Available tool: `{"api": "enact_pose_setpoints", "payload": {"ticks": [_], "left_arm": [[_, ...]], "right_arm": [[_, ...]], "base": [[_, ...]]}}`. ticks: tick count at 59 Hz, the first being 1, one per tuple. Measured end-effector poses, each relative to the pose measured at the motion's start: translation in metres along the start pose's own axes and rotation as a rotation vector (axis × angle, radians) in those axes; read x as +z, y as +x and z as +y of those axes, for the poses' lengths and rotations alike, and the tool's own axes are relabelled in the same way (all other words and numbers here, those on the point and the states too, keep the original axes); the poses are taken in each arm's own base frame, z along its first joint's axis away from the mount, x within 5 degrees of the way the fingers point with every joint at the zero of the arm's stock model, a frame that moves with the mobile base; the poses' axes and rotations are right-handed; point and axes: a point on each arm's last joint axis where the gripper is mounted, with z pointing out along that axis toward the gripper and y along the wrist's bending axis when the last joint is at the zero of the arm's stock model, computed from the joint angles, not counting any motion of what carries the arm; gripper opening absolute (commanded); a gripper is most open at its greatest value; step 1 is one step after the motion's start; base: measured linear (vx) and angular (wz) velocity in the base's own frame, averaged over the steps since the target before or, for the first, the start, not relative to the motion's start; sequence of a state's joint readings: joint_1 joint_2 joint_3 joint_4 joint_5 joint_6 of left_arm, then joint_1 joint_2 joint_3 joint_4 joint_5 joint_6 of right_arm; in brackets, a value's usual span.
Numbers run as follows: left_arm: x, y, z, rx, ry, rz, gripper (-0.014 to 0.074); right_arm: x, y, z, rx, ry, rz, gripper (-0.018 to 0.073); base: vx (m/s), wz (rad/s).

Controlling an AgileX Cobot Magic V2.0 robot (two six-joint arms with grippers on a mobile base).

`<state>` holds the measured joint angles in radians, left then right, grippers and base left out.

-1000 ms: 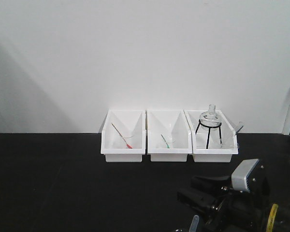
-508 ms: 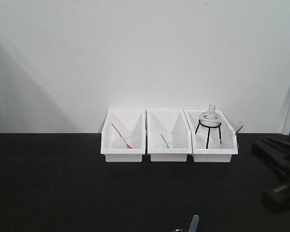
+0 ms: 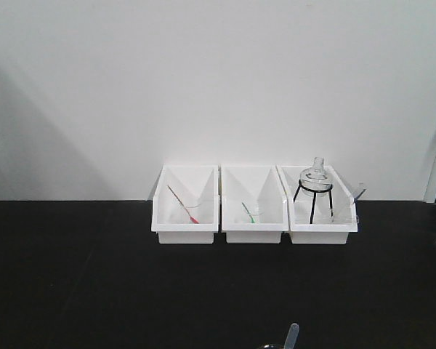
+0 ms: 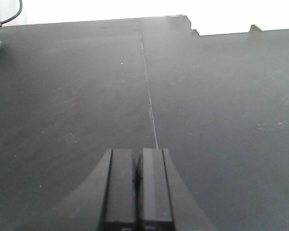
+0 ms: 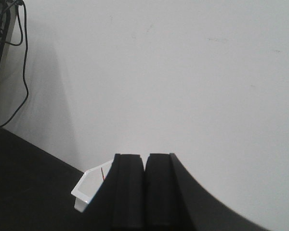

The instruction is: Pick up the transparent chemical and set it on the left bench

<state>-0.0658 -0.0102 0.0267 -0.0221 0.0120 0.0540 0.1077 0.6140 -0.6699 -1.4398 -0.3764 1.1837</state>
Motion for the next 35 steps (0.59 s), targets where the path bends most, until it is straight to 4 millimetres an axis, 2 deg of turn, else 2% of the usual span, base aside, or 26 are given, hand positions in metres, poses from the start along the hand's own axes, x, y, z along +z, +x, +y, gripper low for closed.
{"api": "enact_pose_setpoints", "payload": {"ticks": [9,15,19,22,28,35], "left_arm": [[0.000,0.000,0.000,0.000,0.000,0.000,-0.0003],[0.000,0.000,0.000,0.000,0.000,0.000,-0.0003],[0.000,0.000,0.000,0.000,0.000,0.000,-0.0003],[0.000,0.000,0.000,0.000,0.000,0.000,-0.0003],[0.000,0.000,0.000,0.000,0.000,0.000,-0.0003],[0.000,0.000,0.000,0.000,0.000,0.000,-0.0003]], "right_arm": [[-0.002,-0.004,-0.002,0.064,0.033,-0.040,-0.0008],[-0.004,-0.004,-0.018,0.177,0.204,-0.053,-0.0008],[-0.007,0.006,-0.029,0.230,0.338,0.042,-0.0008],[-0.010,0.019,-0.032,0.239,0.390,0.176,-0.0008],[-0.017,0.037,-0.025,0.205,0.359,0.392,-0.0008],[-0.037,0.053,-0.012,0.206,0.318,0.494,-0.0008]], "base": [[0.00,0.00],[0.00,0.00],[0.00,0.00],[0.00,0.00],[0.00,0.00],[0.00,0.00]]}}
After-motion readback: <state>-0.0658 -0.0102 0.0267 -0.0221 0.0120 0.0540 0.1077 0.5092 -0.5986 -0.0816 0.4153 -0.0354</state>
